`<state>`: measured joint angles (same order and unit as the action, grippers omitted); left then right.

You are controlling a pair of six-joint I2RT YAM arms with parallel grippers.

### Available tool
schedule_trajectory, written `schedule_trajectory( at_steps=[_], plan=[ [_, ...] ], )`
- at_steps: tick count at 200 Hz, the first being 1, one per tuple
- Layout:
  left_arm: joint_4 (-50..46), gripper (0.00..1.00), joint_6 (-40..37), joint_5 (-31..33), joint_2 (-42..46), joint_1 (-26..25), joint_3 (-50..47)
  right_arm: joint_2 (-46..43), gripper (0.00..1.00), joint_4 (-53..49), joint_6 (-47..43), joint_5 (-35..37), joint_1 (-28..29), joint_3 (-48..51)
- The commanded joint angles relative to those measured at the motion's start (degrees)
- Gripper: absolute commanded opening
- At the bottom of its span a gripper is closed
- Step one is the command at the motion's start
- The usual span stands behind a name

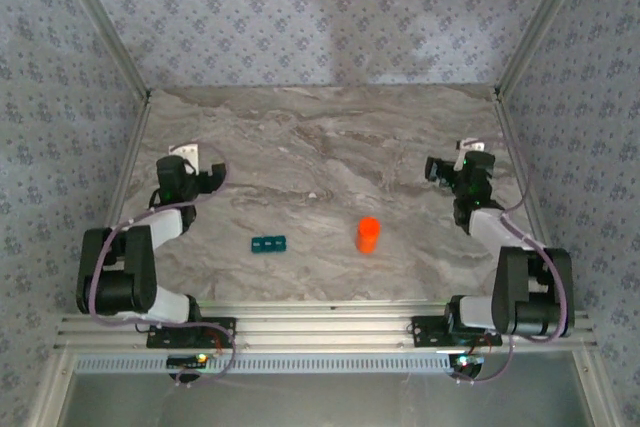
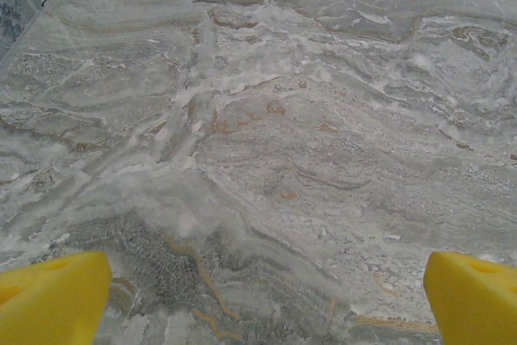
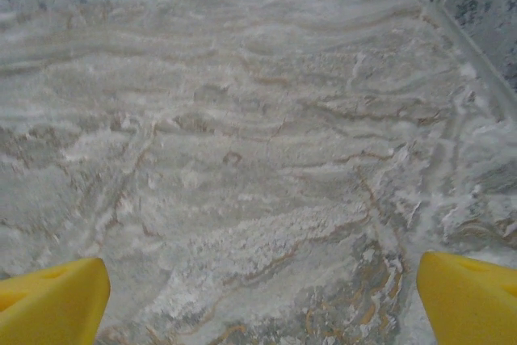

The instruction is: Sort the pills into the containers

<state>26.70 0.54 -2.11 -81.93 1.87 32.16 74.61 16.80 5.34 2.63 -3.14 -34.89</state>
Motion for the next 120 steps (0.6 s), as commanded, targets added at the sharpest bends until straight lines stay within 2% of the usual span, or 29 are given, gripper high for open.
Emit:
schedule_trajectory(
  at_steps=[1, 14, 22, 33, 49, 70, 87, 120],
  plan=[
    [-8.0, 0.99, 0.9, -0.7, 4.8, 0.4, 2.1, -4.1, 1.0, -14.9, 12.1, 3.9, -0.8, -5.8],
    [-11.6, 0.99, 2.6, -0.4, 7.6, 0.4, 3.0, -5.8, 1.0, -19.6, 21.7, 2.5, -2.5, -8.5],
    [-13.8, 0.99, 4.1, 0.4, 9.1, 0.4, 3.7, -6.2, 1.0, -22.0, 25.8, -0.7, -4.0, -10.1],
    [-16.4, 0.99, 5.9, 2.2, 11.0, 0.4, 4.3, -5.8, 1.0, -21.8, 26.9, -8.5, -5.4, -11.8],
    [-19.2, 0.99, 9.3, 4.6, 13.6, 0.3, 4.7, -4.9, 1.0, -23.4, 25.8, -14.5, -3.5, -15.5],
    [-25.3, 0.99, 11.9, 6.2, 17.7, 0.1, 5.4, -3.1, 1.0, -31.6, 21.4, -15.6, 3.8, -23.2],
    [-29.7, 0.99, 11.6, 5.1, 20.9, -0.4, 5.6, -0.6, 0.98, -37.6, 17.6, -15.1, 11.3, -28.9],
    [-36.3, 0.99, 14.5, 3.7, 26.8, -1.5, 3.7, 6.2, 0.95, -43.6, 14.7, -14.0, 25.8, -36.4]
  ],
)
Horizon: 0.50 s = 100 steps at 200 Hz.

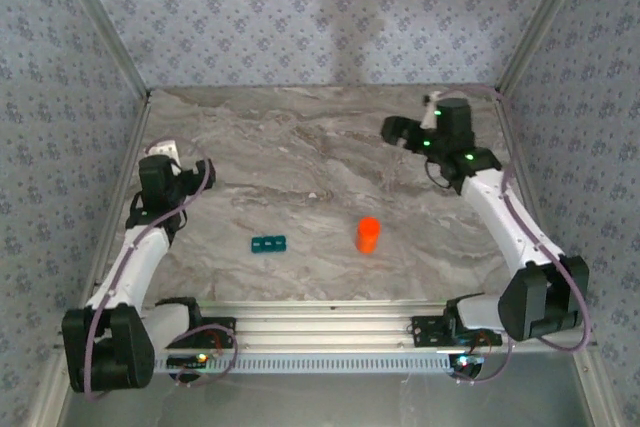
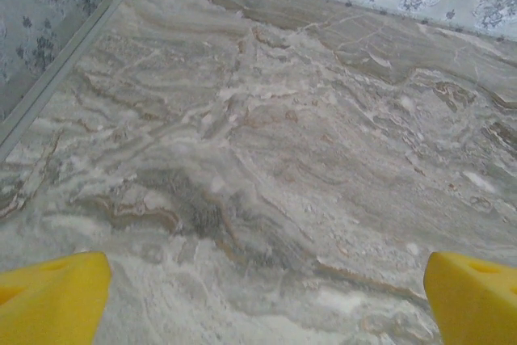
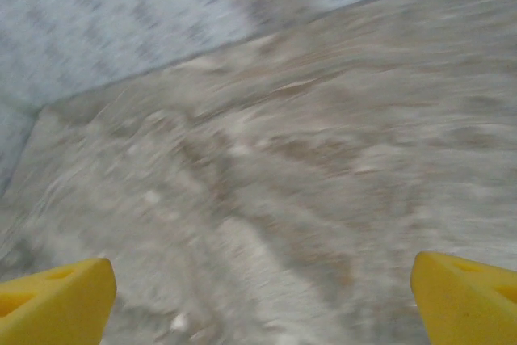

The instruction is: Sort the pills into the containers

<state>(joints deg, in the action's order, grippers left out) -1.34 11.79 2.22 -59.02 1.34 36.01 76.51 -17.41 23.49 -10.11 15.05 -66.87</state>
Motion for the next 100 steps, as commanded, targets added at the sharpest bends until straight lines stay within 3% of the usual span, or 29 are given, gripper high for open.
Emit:
schedule_trajectory(
  at_steps=[1, 52, 100],
  plan=[
    [-8.3, 0.99, 3.3, -0.6, 4.1, -1.0, -0.2, 4.5, 0.95, -9.5, -3.6, -1.3, 8.0, -4.6],
    [-16.6, 0.99, 5.4, 0.5, 12.1, -2.0, -2.8, 18.5, 0.89, -10.0, -4.2, -0.4, 23.9, -8.9],
    [-21.2, 0.99, 6.7, -1.1, 8.5, -2.1, 0.8, 35.1, 0.82, -13.7, -6.1, -7.4, 28.7, -19.7]
  ],
)
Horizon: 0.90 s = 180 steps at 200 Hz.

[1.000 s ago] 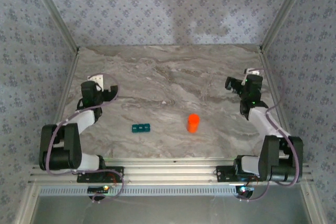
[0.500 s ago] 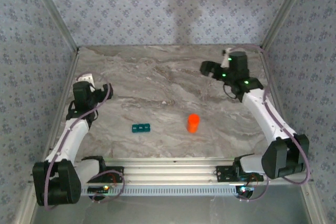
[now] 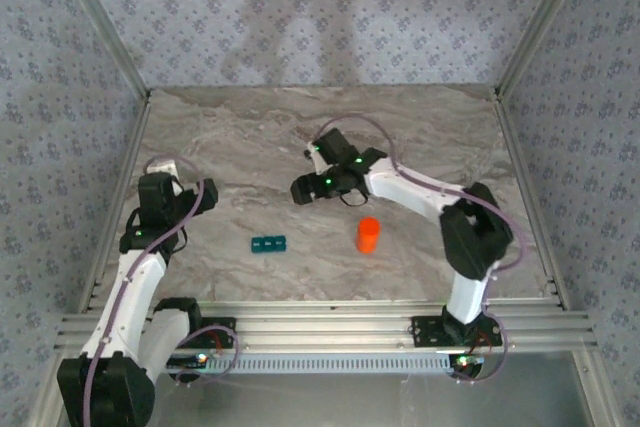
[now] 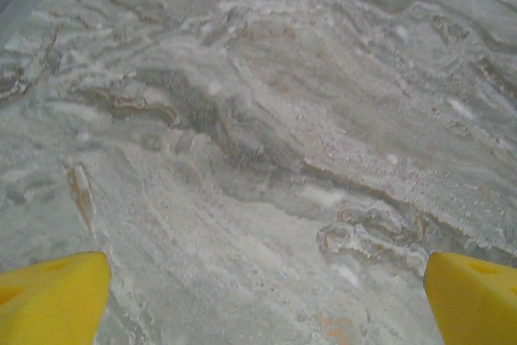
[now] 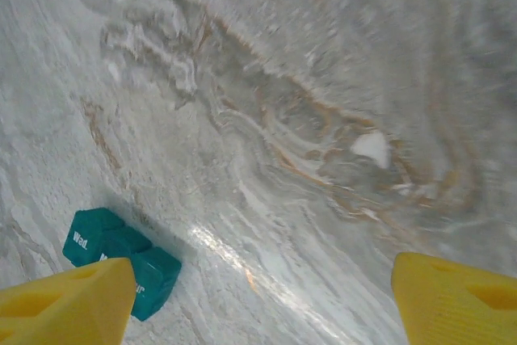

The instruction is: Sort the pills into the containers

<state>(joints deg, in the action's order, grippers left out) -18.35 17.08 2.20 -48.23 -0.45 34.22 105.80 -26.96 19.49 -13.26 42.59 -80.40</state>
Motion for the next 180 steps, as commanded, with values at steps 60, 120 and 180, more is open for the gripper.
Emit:
schedule_trajectory(
  at_steps=[60, 120, 180],
  plan=[
    [-8.5, 0.99, -0.6, -2.1, -9.4, -0.4, 8.9, 14.2, 0.8, -4.3, -3.0, -9.2, 4.3, -12.2],
    [-8.7, 0.99, -1.9, -2.5, -12.2, -0.5, 11.1, 15.4, 0.79, -5.3, -4.4, -11.9, 7.7, -11.8],
    [-8.9, 0.99, -2.5, -2.4, -12.7, -0.5, 11.2, 15.7, 0.77, -6.3, -6.0, -14.9, 9.7, -10.7]
  ],
)
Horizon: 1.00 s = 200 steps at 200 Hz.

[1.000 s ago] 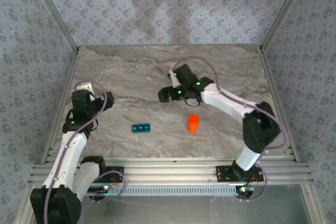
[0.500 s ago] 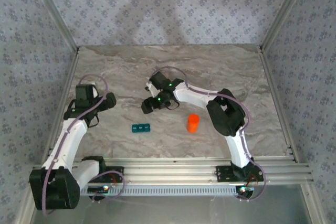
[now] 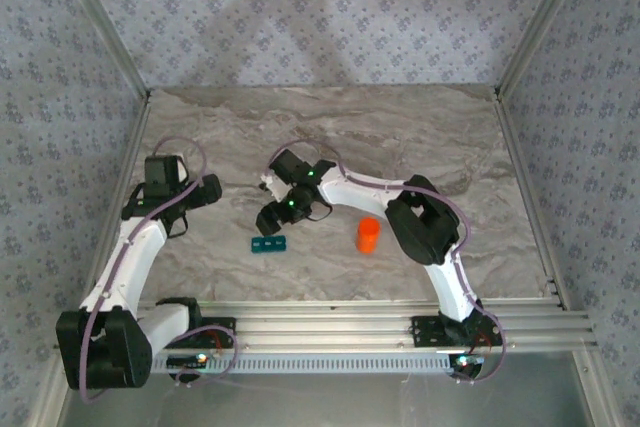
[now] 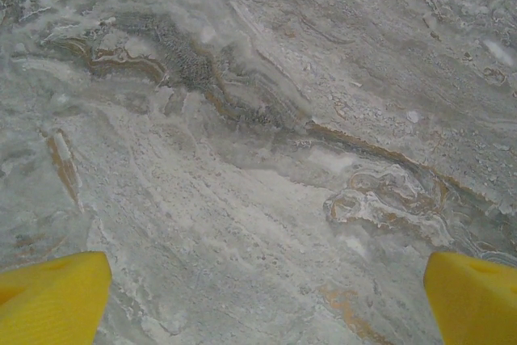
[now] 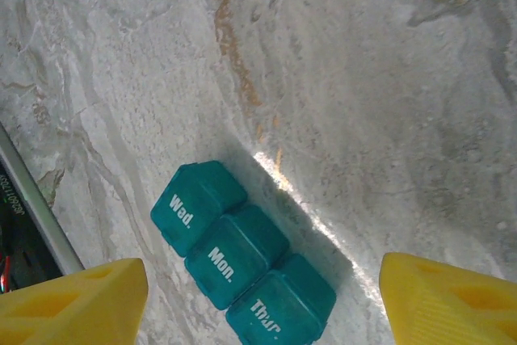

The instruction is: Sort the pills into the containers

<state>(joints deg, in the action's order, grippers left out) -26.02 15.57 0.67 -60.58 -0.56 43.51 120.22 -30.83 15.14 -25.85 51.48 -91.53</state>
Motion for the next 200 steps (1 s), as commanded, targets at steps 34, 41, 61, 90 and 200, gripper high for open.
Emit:
schedule_trajectory(
  at_steps=[34, 41, 61, 90, 200],
  plan=[
    [-1.5, 0.99, -1.0, -0.8, -0.4, -0.4, 2.2, 1.8, 0.75, -2.9, -2.3, -3.5, 2.2, 1.3],
    [-1.6, 0.99, -1.1, -0.8, -0.4, -0.3, 2.4, 1.8, 0.75, -3.1, -2.5, -3.5, 2.6, 1.4],
    [-1.9, 0.99, -1.4, -0.9, -0.4, -0.4, 2.5, 2.0, 0.74, -3.4, -3.0, -3.9, 3.5, 1.8],
    [-2.2, 0.99, -1.8, -0.8, -0.2, -0.4, 2.4, 1.1, 0.72, -4.7, -3.6, -3.7, 4.8, 3.3],
    [-1.7, 0.99, -1.6, -0.6, -0.8, -0.3, 3.1, -0.3, 0.73, -6.9, -4.7, 12.8, 8.4, 4.4]
  ],
)
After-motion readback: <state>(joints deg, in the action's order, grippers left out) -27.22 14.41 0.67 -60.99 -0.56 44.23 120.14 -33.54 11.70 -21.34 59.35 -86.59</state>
